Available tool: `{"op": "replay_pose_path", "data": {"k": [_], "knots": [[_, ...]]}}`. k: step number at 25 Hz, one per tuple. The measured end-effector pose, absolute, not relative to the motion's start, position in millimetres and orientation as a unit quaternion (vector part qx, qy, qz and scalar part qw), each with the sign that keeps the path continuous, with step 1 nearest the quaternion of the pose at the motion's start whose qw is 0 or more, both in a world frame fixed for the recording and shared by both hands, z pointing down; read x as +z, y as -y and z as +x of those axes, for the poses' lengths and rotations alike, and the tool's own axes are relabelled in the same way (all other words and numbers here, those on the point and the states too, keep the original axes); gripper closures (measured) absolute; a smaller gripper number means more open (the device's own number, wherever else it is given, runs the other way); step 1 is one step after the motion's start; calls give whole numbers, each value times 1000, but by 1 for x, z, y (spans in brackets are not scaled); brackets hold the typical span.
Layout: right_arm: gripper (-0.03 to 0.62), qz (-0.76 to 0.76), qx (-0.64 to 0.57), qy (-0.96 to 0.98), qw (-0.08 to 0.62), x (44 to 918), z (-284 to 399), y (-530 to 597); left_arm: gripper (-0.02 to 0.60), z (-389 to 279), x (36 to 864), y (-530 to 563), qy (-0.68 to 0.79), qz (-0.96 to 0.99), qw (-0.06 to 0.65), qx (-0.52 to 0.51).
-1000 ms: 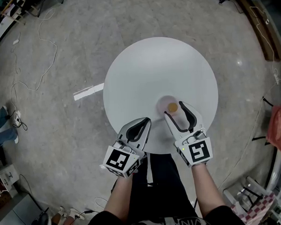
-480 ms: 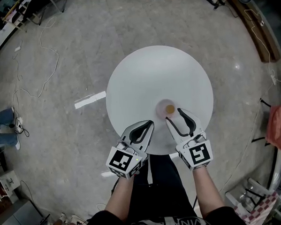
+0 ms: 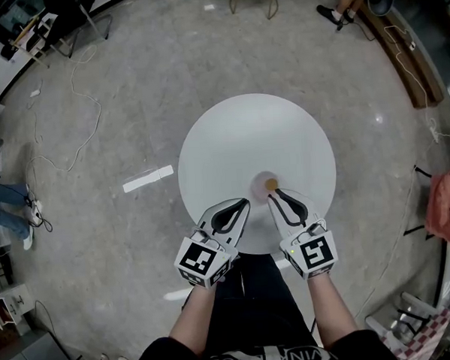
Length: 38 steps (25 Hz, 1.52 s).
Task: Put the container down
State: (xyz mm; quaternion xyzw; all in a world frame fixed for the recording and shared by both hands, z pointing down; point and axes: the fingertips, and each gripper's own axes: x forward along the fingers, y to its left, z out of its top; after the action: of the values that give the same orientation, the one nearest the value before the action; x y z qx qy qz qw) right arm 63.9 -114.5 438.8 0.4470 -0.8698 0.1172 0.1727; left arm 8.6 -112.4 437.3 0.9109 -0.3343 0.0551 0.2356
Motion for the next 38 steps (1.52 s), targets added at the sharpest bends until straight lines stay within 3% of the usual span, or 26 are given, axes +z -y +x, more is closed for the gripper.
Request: {"op": "replay_pose_path", "data": {"k": [22,38], "knots": [[586,466,111,869,127,368,70,116,566,1,372,120,323,925,196,41],[588,462,99,875,106,333,71,119,566,-13,341,122,341,924,165,44]]}}
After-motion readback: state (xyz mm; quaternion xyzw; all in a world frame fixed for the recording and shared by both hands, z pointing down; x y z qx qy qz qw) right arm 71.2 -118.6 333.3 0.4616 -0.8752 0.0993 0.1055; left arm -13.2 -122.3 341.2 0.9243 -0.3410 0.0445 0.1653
